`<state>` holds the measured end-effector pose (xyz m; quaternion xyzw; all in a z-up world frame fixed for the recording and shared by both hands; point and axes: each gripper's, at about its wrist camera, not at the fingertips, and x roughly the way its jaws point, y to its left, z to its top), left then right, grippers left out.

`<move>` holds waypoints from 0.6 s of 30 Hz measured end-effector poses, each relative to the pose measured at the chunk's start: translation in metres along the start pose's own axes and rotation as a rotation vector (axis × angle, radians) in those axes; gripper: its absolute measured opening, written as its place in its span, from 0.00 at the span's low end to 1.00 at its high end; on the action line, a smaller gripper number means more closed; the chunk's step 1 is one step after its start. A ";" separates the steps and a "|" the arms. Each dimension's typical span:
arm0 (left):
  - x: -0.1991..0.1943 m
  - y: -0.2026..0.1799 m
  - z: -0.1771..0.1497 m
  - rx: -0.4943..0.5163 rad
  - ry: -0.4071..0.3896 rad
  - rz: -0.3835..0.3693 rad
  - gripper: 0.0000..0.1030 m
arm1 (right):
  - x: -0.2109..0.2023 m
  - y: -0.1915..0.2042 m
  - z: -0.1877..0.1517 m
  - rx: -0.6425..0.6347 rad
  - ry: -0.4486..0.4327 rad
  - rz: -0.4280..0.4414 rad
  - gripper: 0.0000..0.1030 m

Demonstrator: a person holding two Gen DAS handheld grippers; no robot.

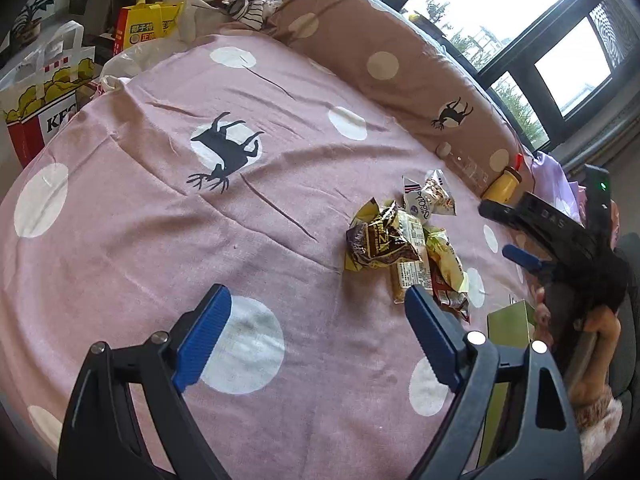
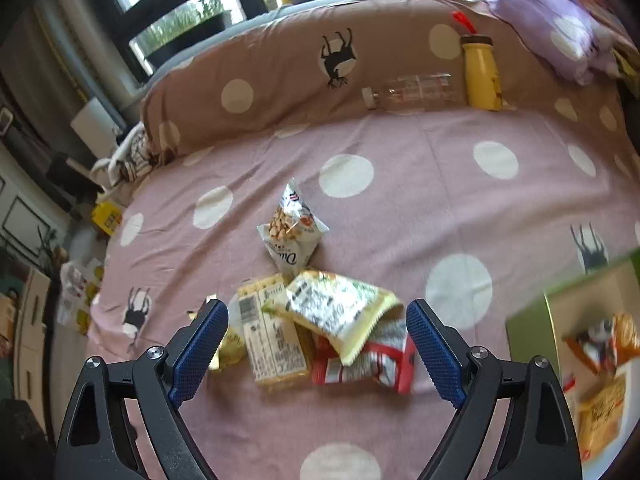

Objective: Organize snacks

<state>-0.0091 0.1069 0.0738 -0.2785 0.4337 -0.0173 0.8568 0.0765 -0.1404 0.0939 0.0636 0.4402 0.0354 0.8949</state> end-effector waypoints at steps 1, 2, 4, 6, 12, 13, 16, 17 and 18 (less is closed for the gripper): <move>-0.001 0.003 0.001 -0.012 -0.001 0.004 0.86 | 0.011 0.006 0.008 -0.030 0.019 -0.011 0.88; 0.001 0.005 0.004 -0.019 -0.001 0.007 0.86 | 0.022 0.012 0.017 -0.060 0.032 -0.016 0.88; 0.001 0.008 0.007 -0.033 -0.006 0.021 0.87 | 0.044 0.024 0.032 -0.100 0.042 -0.052 0.88; 0.001 0.011 0.009 -0.035 -0.008 0.038 0.87 | 0.061 0.033 0.040 -0.127 0.060 -0.087 0.88; 0.004 0.012 0.011 -0.027 -0.004 0.058 0.87 | 0.105 0.046 0.041 -0.236 0.121 -0.189 0.88; 0.004 0.012 0.011 -0.026 -0.001 0.052 0.87 | 0.107 0.045 0.040 -0.237 0.120 -0.191 0.87; 0.005 0.010 0.010 -0.015 0.001 0.055 0.87 | 0.108 0.040 0.037 -0.223 0.113 -0.174 0.61; 0.006 0.008 0.009 -0.008 0.004 0.059 0.87 | 0.106 0.038 0.036 -0.220 0.105 -0.171 0.56; 0.007 0.007 0.009 -0.001 0.008 0.061 0.87 | 0.101 0.036 0.035 -0.213 0.087 -0.165 0.53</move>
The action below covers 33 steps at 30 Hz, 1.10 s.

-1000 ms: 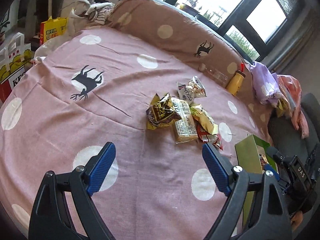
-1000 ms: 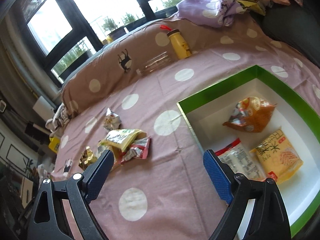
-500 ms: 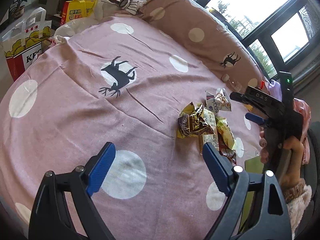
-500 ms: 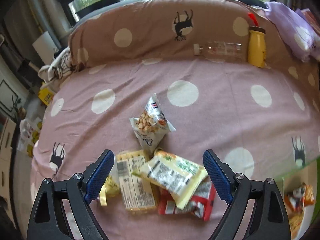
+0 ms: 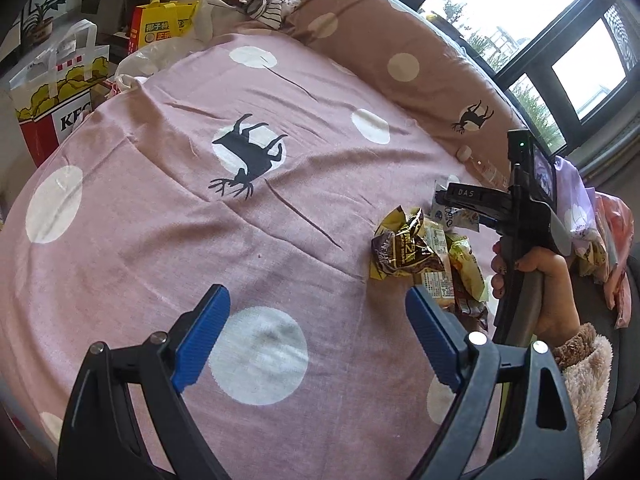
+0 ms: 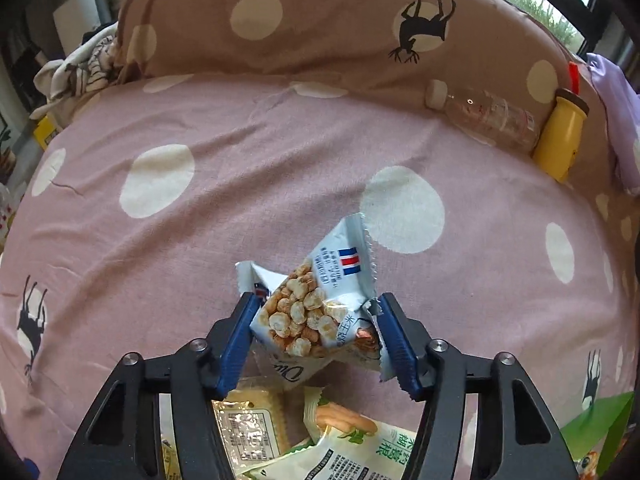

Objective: Organize snacks

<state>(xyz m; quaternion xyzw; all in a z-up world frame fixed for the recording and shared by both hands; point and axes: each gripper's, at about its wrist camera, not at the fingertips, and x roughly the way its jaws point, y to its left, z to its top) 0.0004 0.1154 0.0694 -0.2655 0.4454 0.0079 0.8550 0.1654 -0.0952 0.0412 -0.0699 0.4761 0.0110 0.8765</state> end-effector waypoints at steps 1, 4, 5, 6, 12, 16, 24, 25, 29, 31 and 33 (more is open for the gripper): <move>0.001 -0.001 -0.001 0.003 0.002 0.001 0.87 | -0.003 -0.001 0.000 0.010 -0.009 -0.003 0.51; 0.001 -0.002 -0.003 0.008 0.002 0.001 0.87 | -0.031 -0.012 -0.004 0.070 -0.063 0.049 0.50; 0.000 -0.004 -0.004 0.012 0.001 0.002 0.87 | -0.044 -0.015 -0.007 0.087 -0.085 0.075 0.50; 0.000 -0.005 -0.005 0.019 0.002 0.003 0.87 | -0.058 -0.019 -0.011 0.106 -0.108 0.107 0.50; 0.002 -0.004 -0.007 0.028 0.003 0.035 0.87 | -0.125 -0.031 -0.051 0.198 -0.188 0.217 0.50; 0.001 -0.007 -0.010 0.041 0.007 0.029 0.87 | -0.152 -0.043 -0.086 0.283 -0.208 0.357 0.50; 0.003 -0.025 -0.022 0.101 0.018 0.032 0.87 | -0.157 -0.042 -0.164 0.329 -0.170 0.414 0.50; 0.003 -0.028 -0.024 0.114 0.018 0.031 0.87 | -0.155 -0.043 -0.171 0.334 -0.152 0.414 0.50; 0.004 -0.041 -0.033 0.158 0.025 0.035 0.87 | -0.131 -0.045 -0.192 0.366 -0.071 0.417 0.51; 0.006 -0.048 -0.038 0.184 0.037 0.030 0.87 | -0.114 -0.047 -0.196 0.384 0.006 0.425 0.51; 0.009 -0.057 -0.044 0.214 0.055 0.022 0.87 | -0.108 -0.047 -0.197 0.375 0.027 0.478 0.51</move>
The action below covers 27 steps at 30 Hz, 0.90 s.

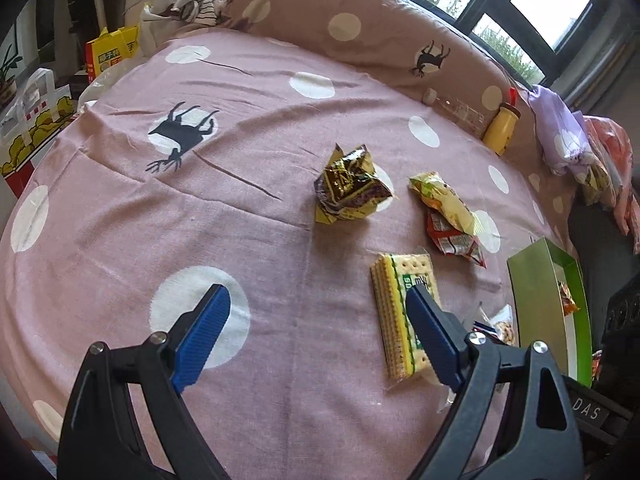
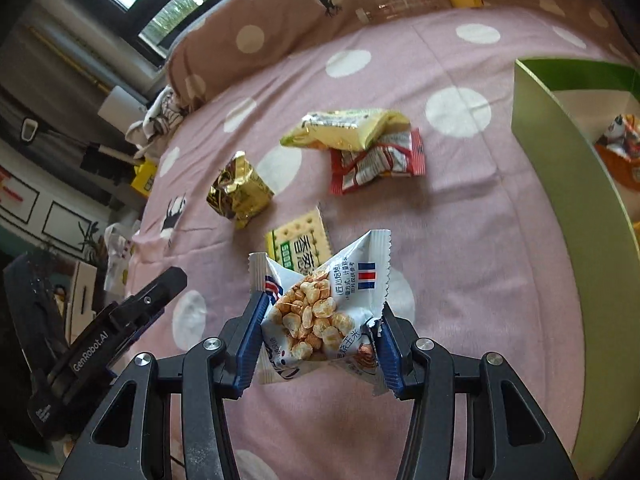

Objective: Organize snacks

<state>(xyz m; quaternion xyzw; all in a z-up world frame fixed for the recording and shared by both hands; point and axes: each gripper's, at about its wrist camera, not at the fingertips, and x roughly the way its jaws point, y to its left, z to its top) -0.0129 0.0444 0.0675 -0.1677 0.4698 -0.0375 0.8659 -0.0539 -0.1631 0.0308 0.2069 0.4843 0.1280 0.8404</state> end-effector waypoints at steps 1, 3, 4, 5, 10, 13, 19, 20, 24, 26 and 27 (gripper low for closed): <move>0.002 -0.005 -0.002 0.017 0.011 -0.006 0.87 | 0.001 0.000 -0.001 0.000 0.003 0.022 0.51; 0.005 -0.013 -0.005 0.039 0.029 -0.011 0.87 | 0.007 -0.003 -0.002 0.012 0.025 0.023 0.51; 0.007 -0.016 -0.007 0.042 0.032 0.004 0.87 | 0.011 -0.003 -0.003 0.012 0.037 -0.002 0.51; 0.008 -0.017 -0.008 0.043 0.035 0.014 0.87 | 0.014 -0.005 -0.004 0.017 0.040 -0.019 0.51; 0.011 -0.019 -0.013 0.039 0.072 -0.037 0.87 | 0.002 -0.021 -0.002 0.081 -0.013 -0.053 0.70; 0.010 -0.026 -0.016 0.047 0.084 -0.092 0.87 | -0.013 -0.029 -0.002 0.115 -0.066 -0.025 0.81; 0.008 -0.055 -0.029 0.128 0.112 -0.209 0.87 | -0.029 -0.038 -0.003 0.145 -0.115 -0.029 0.81; 0.009 -0.061 -0.031 0.142 0.123 -0.233 0.86 | -0.029 -0.040 -0.002 0.144 -0.118 -0.034 0.81; 0.021 -0.083 -0.045 0.190 0.197 -0.295 0.83 | -0.025 -0.042 0.000 0.129 -0.109 -0.047 0.81; 0.028 -0.091 -0.052 0.205 0.232 -0.315 0.77 | -0.026 -0.042 -0.001 0.121 -0.123 -0.050 0.78; 0.032 -0.094 -0.054 0.206 0.250 -0.320 0.77 | -0.026 -0.042 0.000 0.111 -0.125 -0.043 0.75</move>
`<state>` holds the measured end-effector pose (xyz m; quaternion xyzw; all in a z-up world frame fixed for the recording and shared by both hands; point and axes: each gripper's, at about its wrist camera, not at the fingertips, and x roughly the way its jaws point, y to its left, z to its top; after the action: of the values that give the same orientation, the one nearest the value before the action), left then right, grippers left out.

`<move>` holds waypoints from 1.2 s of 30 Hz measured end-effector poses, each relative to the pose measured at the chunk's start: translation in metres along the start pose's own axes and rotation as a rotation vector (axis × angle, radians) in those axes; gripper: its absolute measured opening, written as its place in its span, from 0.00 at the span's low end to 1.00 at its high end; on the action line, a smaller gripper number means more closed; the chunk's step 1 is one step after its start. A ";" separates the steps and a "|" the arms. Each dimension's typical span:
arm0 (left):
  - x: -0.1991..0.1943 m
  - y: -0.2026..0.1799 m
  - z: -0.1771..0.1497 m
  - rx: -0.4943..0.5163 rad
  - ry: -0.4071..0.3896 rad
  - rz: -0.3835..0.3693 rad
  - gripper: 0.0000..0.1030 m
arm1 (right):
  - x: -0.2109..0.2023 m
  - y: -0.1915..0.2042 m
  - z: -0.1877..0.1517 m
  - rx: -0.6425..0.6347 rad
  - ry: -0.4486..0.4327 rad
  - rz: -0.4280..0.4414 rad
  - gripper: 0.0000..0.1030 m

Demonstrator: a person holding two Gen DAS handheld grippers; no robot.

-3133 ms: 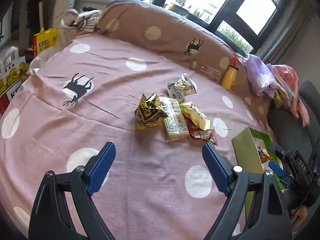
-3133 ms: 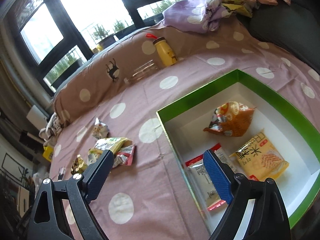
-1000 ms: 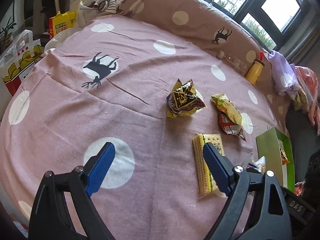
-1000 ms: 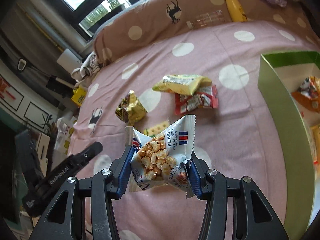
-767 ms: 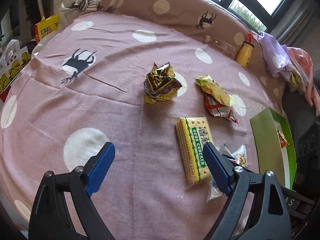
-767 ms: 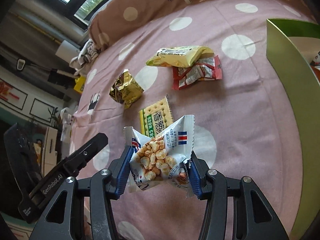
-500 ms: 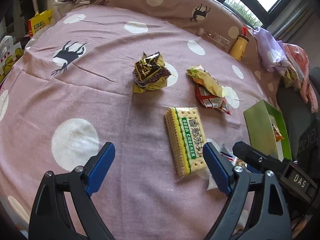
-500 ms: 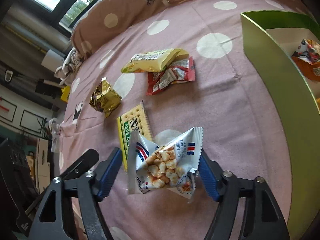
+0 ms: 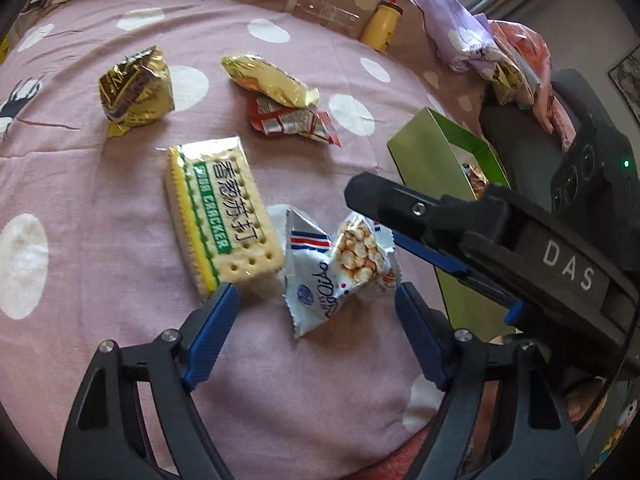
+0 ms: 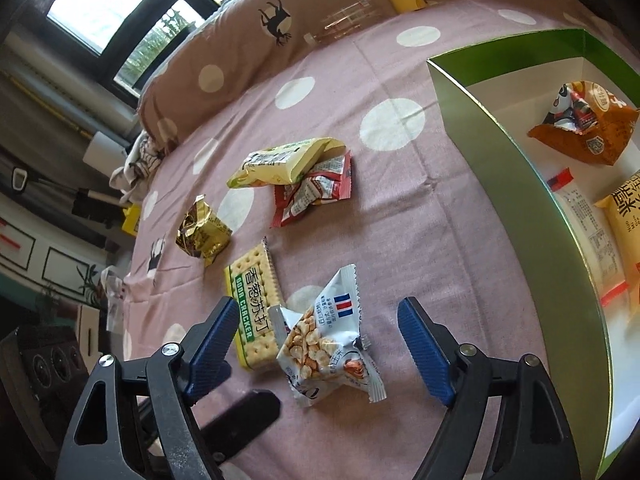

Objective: Organize snacks

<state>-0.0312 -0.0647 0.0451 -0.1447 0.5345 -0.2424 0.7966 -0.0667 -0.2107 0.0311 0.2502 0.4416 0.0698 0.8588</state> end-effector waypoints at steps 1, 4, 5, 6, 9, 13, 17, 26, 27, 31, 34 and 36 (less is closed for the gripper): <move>0.005 0.000 0.000 -0.007 0.014 -0.007 0.76 | 0.003 0.001 0.001 -0.006 0.009 0.006 0.67; 0.015 0.002 0.000 -0.040 0.042 -0.033 0.61 | 0.011 0.000 -0.001 -0.008 0.057 0.014 0.52; 0.018 0.003 -0.001 -0.055 0.057 -0.044 0.54 | 0.014 0.000 -0.002 -0.010 0.068 0.001 0.49; 0.021 0.004 -0.002 -0.063 0.069 -0.056 0.51 | 0.017 0.000 -0.003 -0.014 0.076 -0.011 0.48; 0.021 0.000 -0.003 -0.048 0.047 -0.052 0.46 | 0.024 0.000 -0.003 -0.019 0.098 -0.026 0.47; 0.015 -0.009 -0.001 -0.013 0.021 -0.071 0.41 | 0.016 -0.001 -0.002 -0.024 0.071 -0.040 0.47; -0.001 -0.028 0.004 0.056 -0.046 -0.073 0.39 | -0.008 -0.004 0.003 -0.016 0.001 -0.010 0.47; -0.020 -0.104 0.021 0.319 -0.187 -0.110 0.39 | -0.091 -0.025 0.018 0.030 -0.289 0.063 0.47; -0.017 -0.112 0.022 0.342 -0.187 -0.113 0.38 | -0.098 -0.033 0.019 0.054 -0.315 0.067 0.47; -0.003 -0.136 0.027 0.408 -0.162 -0.134 0.38 | -0.115 -0.057 0.023 0.124 -0.389 0.050 0.47; 0.014 -0.153 0.033 0.461 -0.127 -0.159 0.36 | -0.123 -0.077 0.025 0.190 -0.424 0.032 0.47; 0.025 -0.163 0.035 0.480 -0.101 -0.167 0.35 | -0.125 -0.093 0.025 0.244 -0.437 0.032 0.47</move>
<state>-0.0289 -0.2161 0.1187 -0.0068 0.4076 -0.4197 0.8109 -0.1319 -0.3432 0.0879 0.3681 0.2469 -0.0263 0.8960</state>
